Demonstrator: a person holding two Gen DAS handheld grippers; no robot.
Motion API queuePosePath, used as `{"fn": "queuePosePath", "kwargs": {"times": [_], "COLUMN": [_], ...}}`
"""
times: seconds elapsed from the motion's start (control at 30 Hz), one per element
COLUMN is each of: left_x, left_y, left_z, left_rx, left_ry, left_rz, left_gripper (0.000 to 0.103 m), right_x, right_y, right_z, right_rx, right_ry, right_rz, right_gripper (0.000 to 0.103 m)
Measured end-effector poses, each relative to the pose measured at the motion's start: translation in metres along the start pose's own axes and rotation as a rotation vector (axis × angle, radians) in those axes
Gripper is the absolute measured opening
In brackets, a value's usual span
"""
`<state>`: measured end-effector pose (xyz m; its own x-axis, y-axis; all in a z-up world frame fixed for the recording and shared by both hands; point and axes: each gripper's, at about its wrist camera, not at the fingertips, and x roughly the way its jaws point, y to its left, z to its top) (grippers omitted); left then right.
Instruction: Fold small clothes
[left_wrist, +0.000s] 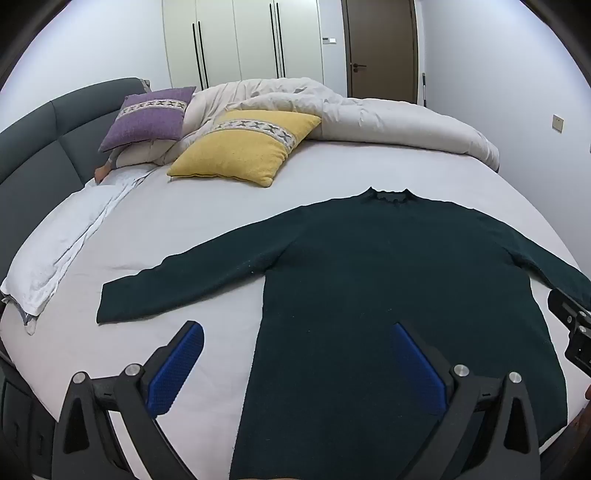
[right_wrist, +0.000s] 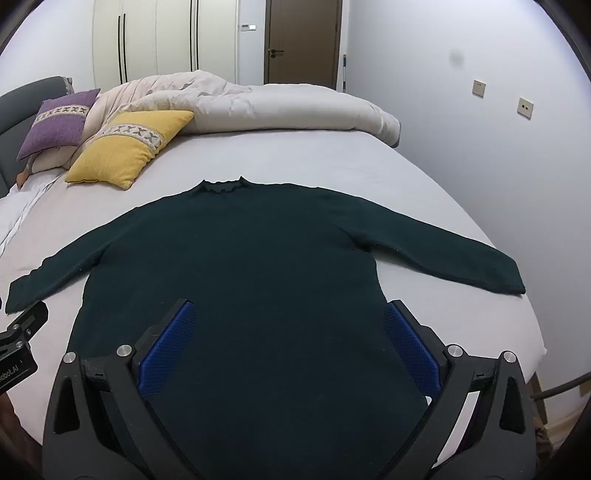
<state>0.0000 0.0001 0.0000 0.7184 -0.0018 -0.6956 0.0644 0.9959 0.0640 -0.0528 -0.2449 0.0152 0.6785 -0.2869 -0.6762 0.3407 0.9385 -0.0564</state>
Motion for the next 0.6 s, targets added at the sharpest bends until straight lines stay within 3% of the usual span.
{"fn": "queuePosePath", "kwargs": {"times": [0.6], "left_x": [-0.0004], "left_y": [0.0001], "left_z": [0.0001], "left_rx": [0.003], "left_ry": [-0.006], "left_rz": [0.004], "left_gripper": [0.103], "right_x": [-0.0020], "right_y": [0.0065], "right_z": [-0.0016], "right_rx": [-0.022], "right_ry": [-0.003], "right_rz": [0.000], "right_gripper": [0.103]}}
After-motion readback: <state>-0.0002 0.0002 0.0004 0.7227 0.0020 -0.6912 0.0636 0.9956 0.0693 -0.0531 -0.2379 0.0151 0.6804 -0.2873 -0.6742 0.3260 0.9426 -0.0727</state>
